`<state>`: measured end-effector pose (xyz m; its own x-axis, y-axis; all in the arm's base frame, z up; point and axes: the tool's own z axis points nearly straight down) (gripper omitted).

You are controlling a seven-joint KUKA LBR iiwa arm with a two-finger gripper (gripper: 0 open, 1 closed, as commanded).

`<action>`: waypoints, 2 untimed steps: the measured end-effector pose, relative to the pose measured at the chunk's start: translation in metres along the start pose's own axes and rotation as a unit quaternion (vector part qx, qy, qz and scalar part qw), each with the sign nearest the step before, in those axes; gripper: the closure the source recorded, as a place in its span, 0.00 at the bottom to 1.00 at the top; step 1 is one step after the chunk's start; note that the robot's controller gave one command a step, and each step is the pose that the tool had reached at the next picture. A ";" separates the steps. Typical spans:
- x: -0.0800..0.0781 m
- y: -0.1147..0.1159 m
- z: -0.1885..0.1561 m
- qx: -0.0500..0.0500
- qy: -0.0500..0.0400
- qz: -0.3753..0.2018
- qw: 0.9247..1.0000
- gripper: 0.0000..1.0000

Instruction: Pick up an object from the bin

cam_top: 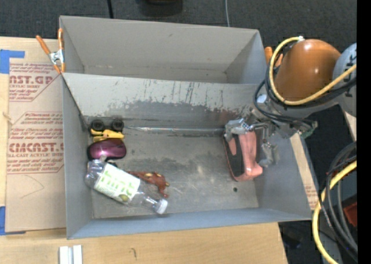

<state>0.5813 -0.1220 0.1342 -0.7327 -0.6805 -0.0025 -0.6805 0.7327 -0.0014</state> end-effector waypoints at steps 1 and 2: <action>-0.011 0.000 0.045 -0.001 0.007 -0.113 0.994 0.00; -0.015 -0.005 0.061 0.000 -0.002 -0.196 0.981 1.00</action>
Offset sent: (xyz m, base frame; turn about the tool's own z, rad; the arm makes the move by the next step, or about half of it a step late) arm 0.0121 0.0038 -0.0642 -0.3978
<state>0.5957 -0.1152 0.0732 -0.4142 -0.9102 -0.0061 -0.9102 0.4142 -0.0024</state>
